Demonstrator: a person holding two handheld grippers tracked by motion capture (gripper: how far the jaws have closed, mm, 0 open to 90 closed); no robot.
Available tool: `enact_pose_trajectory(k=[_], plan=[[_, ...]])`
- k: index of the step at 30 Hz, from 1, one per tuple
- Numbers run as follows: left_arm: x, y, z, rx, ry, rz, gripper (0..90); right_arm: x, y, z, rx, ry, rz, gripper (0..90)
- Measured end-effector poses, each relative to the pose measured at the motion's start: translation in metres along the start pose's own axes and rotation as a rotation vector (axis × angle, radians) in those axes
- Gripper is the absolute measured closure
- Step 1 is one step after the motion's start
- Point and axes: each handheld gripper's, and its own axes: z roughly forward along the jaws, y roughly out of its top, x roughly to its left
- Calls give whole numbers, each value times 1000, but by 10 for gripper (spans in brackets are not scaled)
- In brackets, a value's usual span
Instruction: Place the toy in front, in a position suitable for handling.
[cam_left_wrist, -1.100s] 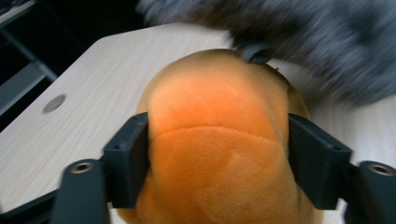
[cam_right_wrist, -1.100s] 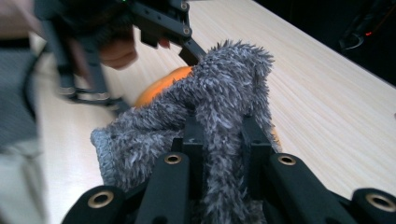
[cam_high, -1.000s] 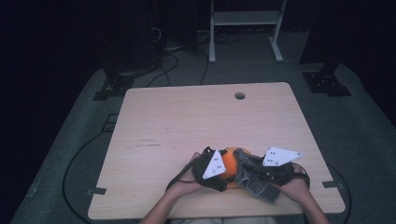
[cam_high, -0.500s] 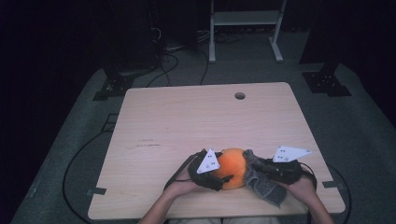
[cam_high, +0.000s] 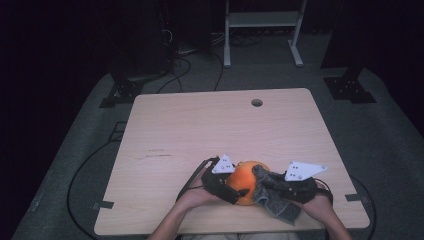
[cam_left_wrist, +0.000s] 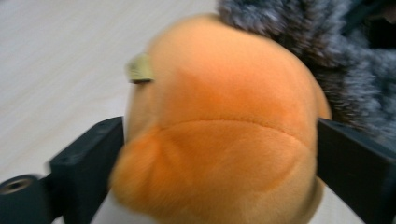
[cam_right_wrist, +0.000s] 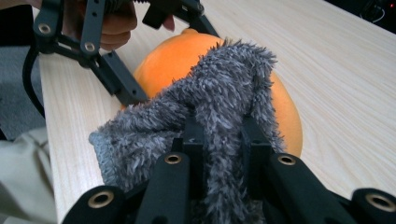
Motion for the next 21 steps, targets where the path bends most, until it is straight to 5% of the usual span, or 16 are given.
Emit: enact_pose_trajectory(k=[4, 7, 10, 16, 21], plan=[[-9, 4, -7, -49, 66, 147, 242, 9, 8, -3, 35, -38, -49, 757], [-12, 7, -12, -83, 129, 262, 278, 9, 18, -10, -54, -29, -37, 758], [-8, 1, -11, -56, 103, 271, 264, 7, 18, -2, -54, -38, -40, 757], [4, -11, -12, -91, 54, 170, 252, -13, -4, 9, -48, -27, 47, 757], [3, -13, -12, -97, 54, 175, 241, -23, -16, 2, 11, -74, 84, 757]])
